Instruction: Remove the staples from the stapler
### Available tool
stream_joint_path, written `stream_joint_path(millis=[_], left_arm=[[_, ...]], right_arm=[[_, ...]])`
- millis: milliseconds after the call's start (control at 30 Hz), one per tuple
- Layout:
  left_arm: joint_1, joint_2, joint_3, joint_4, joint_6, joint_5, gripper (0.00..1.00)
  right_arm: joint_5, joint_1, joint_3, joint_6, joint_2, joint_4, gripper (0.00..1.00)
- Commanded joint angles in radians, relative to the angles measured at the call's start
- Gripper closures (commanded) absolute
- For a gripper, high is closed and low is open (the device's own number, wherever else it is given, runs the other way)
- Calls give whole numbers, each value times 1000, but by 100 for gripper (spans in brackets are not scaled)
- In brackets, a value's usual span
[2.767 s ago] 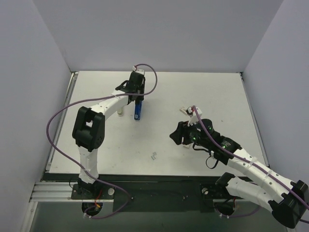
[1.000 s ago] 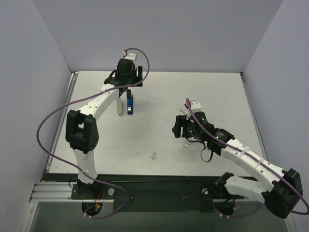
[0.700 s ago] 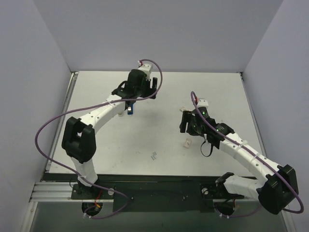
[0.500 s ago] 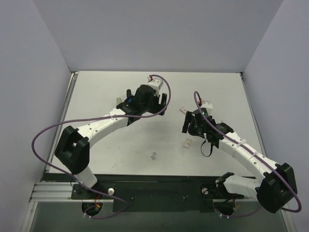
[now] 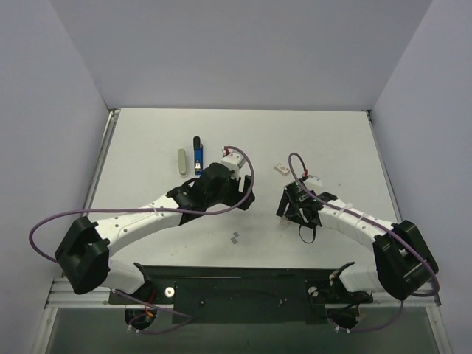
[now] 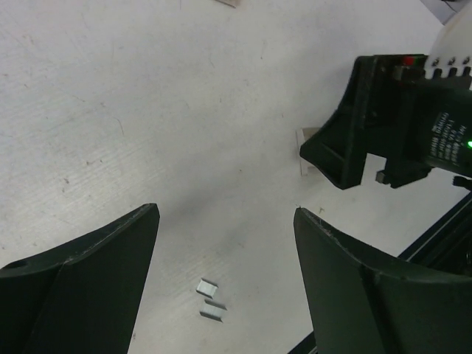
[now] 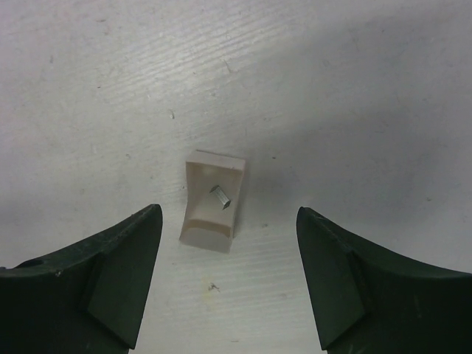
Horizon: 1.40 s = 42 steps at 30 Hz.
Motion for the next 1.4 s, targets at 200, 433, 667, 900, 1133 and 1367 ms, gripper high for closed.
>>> stream_joint_path(millis=[200,433,667,900,1133,1367], left_arm=[[-46,-97,-82,52,-7,23,15],[-61,-80,-81,49,9,20,14],[-63,-72,-79,54,14,17,14],[-63,-68,-78,52,16,15,14],[-63,-86,-84,52,16,6,14],[-63,-135,-102,52,14,-27,14]], right_arm=[[0,0,-7,67,126,122,30],[-32,0,33,41,198,154,29],[-91,26,67,29,235,160,29],[-111,93,102,16,252,151,29],[-77,116,130,-39,218,157,29],[-54,165,185,-145,169,133,29]])
